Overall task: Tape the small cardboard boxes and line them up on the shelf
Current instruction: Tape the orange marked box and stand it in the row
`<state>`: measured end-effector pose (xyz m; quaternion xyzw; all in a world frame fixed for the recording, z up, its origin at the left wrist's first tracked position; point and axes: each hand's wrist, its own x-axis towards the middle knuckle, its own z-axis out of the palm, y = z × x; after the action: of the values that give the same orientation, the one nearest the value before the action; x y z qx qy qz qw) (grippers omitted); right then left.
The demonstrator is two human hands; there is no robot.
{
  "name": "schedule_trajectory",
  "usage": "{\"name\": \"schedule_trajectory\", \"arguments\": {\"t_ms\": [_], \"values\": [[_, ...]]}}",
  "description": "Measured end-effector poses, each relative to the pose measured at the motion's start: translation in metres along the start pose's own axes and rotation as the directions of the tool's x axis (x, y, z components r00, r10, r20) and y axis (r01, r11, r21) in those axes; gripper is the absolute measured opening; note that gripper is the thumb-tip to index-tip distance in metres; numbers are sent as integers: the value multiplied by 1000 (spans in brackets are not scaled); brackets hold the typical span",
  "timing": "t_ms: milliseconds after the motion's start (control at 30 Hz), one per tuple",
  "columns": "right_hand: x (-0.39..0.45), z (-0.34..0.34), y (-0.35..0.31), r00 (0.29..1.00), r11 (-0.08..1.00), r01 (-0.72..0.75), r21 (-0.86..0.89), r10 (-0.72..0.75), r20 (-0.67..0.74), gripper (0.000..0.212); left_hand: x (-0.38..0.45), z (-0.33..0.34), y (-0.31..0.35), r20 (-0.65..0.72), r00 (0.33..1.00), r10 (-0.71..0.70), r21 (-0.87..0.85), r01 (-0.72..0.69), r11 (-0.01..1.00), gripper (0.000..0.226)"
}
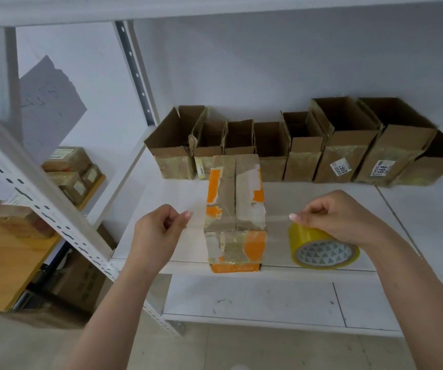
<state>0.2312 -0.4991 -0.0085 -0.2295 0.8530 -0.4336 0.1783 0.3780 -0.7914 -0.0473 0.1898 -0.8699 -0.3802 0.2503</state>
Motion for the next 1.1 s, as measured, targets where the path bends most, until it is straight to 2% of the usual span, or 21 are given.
{"name": "schedule_trajectory", "arguments": {"t_ms": [100, 233, 300, 367, 467, 600, 700, 767, 800, 900, 967, 1100], "values": [[1, 15, 15, 999, 999, -35, 12, 35, 1, 47, -6, 12, -8, 49, 995, -89, -72, 92, 993, 39], [4, 47, 25, 997, 996, -78, 36, 77, 13, 31, -23, 39, -8, 144, 957, -251, -270, 282, 921, 43], [6, 59, 23, 996, 994, -90, 63, 89, 16, 34, -30, 50, -5, 154, 938, -310, -342, 344, 874, 43], [9, 66, 22, 996, 993, -94, 73, 94, 7, 35, -33, 53, -3, 131, 940, -316, -307, 342, 888, 49], [11, 68, 22, 996, 993, -91, 77, 91, 2, 34, -37, 56, -5, 129, 943, -306, -175, 325, 929, 70], [9, 66, 23, 998, 991, -67, 116, 67, -2, 45, -43, 64, -9, 165, 941, -296, -199, 326, 924, 60], [9, 65, 25, 998, 990, -60, 124, 62, -12, 48, -31, 60, -24, 93, 972, -218, 59, 213, 975, 39], [9, 65, 25, 998, 989, -60, 133, 62, -13, 49, -19, 52, -42, 21, 974, -225, 178, 218, 960, 27], [8, 65, 24, 998, 989, -62, 134, 64, -15, 47, -13, 47, -51, 5, 968, -251, 227, 244, 943, 26], [6, 65, 24, 996, 989, -75, 131, 79, -30, 38, 2, 38, -74, 32, 940, -341, 450, 291, 844, 44], [6, 65, 24, 996, 989, -79, 122, 85, -42, 35, 8, 39, -82, 65, 925, -375, 592, 267, 761, 41], [4, 66, 24, 994, 991, -85, 100, 91, -59, 27, 12, 44, -86, 107, 939, -327, 697, 164, 698, 32]]}}
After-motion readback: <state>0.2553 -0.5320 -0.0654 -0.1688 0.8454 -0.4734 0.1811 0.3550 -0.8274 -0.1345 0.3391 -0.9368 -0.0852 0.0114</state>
